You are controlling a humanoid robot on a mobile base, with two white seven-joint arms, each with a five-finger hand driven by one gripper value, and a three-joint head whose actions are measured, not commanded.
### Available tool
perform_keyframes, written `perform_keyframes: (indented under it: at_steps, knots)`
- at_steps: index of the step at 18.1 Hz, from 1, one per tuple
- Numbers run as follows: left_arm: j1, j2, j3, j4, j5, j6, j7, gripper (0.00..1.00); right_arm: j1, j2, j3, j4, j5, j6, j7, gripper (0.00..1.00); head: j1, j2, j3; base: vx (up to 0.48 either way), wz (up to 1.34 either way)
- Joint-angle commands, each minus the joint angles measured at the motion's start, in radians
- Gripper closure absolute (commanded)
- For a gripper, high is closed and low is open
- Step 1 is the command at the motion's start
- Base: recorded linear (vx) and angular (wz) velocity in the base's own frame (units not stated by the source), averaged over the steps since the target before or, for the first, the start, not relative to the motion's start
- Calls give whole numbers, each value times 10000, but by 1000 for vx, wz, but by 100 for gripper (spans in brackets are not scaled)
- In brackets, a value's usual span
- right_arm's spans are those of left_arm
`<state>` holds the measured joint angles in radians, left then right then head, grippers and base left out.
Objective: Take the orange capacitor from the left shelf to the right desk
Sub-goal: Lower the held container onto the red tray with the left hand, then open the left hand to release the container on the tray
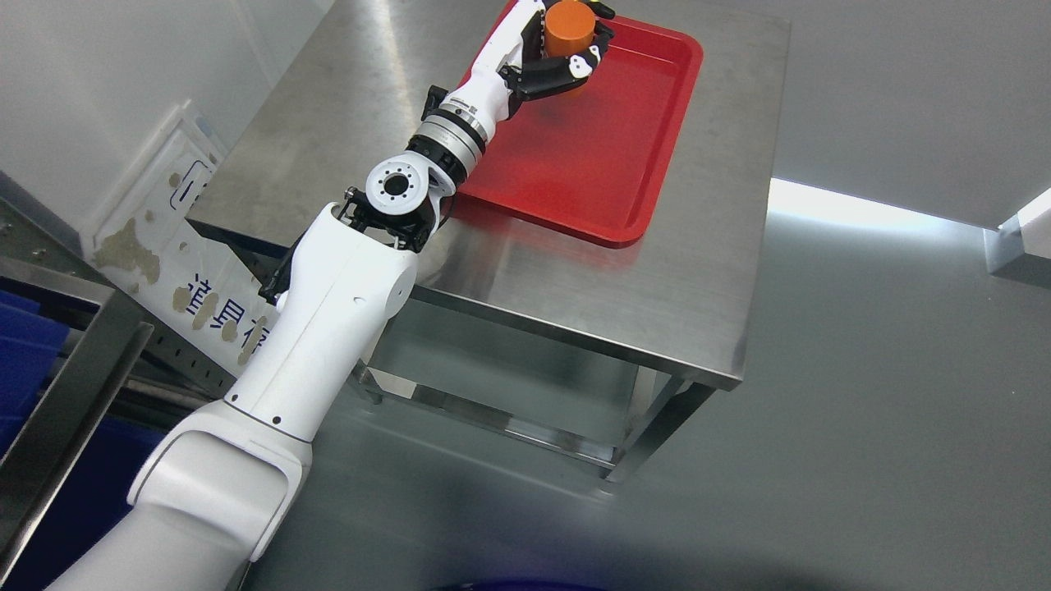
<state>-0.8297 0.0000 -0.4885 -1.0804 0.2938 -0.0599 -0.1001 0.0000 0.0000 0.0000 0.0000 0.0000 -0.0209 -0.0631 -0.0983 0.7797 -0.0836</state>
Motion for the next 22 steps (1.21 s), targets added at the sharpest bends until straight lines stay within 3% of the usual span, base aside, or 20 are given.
perform_keyframes:
  at_steps: [1, 9, 14, 18, 22]
  knots:
    - [-216, 175, -775, 2137, -193, 0, 19, 93, 31, -175, -169, -175, 30, -6, 2, 0, 0, 0, 0, 176, 129]
    - [-232, 175, -1387, 1784, 329, -261, -58, 82, 31, -175, -169, -175, 30, -6, 2, 0, 0, 0, 0, 114, 95]
    - [-262, 175, -1512, 1768, 283, -153, -73, 48, 31, -175, -169, -175, 30, -6, 2, 0, 0, 0, 0, 1, -1]
    - [-751, 175, -1009, 1708, 283, -107, -73, 8, 31, -175, -169, -175, 30, -6, 2, 0, 0, 0, 0, -21, 0]
    - [-922, 175, 1368, 301, 329, 518, -134, 0, 31, -175, -169, -175, 30, -6, 2, 0, 0, 0, 0, -15, 0]
